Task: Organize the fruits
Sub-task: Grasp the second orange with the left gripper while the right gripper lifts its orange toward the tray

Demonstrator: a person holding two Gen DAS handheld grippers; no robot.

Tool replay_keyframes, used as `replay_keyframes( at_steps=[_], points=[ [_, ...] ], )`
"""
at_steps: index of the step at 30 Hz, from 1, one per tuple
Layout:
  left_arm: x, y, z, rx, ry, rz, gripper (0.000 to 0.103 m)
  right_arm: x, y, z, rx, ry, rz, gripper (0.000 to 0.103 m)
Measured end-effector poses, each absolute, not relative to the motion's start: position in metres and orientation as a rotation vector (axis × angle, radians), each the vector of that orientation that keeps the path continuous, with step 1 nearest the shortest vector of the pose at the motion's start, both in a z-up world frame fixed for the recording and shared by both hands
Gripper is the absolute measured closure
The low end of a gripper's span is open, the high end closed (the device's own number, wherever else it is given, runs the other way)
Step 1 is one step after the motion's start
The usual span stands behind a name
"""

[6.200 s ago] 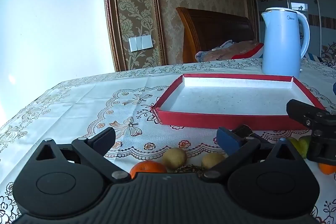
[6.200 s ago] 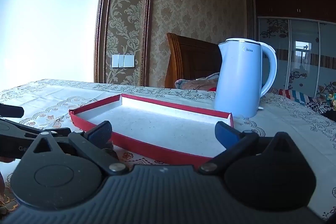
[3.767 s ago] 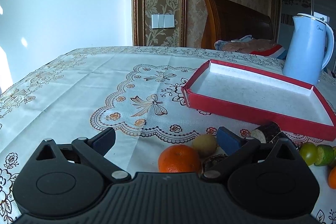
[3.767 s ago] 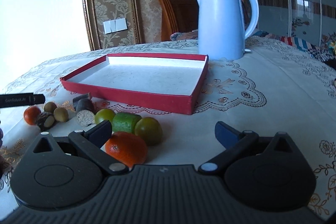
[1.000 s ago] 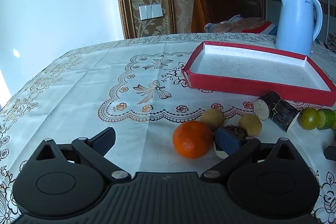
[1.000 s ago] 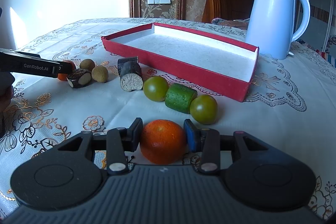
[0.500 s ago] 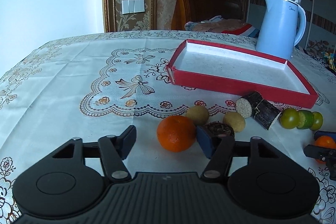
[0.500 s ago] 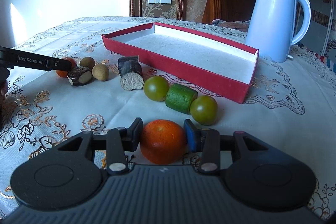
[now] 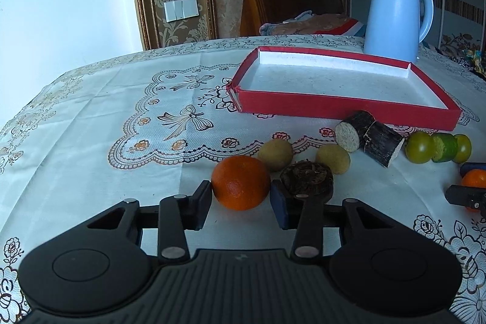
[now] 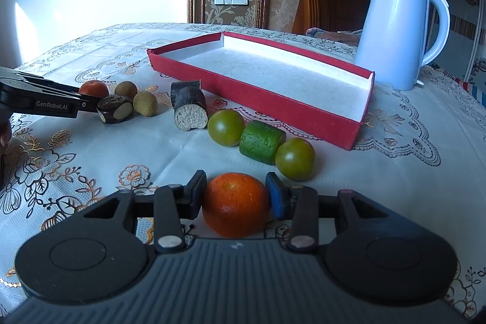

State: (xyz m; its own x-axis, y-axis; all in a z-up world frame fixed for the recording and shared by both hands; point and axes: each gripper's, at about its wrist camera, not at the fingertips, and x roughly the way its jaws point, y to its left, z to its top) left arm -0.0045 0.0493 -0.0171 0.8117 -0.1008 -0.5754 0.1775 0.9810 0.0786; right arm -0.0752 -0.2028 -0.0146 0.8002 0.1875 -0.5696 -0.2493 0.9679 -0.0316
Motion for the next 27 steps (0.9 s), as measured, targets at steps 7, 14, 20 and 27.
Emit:
replay_keyframes(
  at_steps=[7, 14, 20, 27],
  points=[
    [-0.007, 0.047, -0.017, 0.133, 0.602, -0.132, 0.063, -0.075, -0.204, -0.015, -0.097, 0.599, 0.237, 0.064],
    [-0.01, 0.05, -0.014, 0.115, 0.606, -0.123, 0.063, -0.074, -0.206, -0.013, -0.082, 0.605, 0.234, 0.064],
    [-0.014, 0.051, -0.003, 0.113, 0.585, -0.119, 0.063, -0.075, -0.207, -0.012, -0.079, 0.6, 0.218, 0.064],
    [-0.007, 0.036, 0.018, 0.118, 0.56, -0.164, 0.063, -0.075, -0.222, 0.012, -0.071, 0.526, 0.17, 0.064]
  ],
)
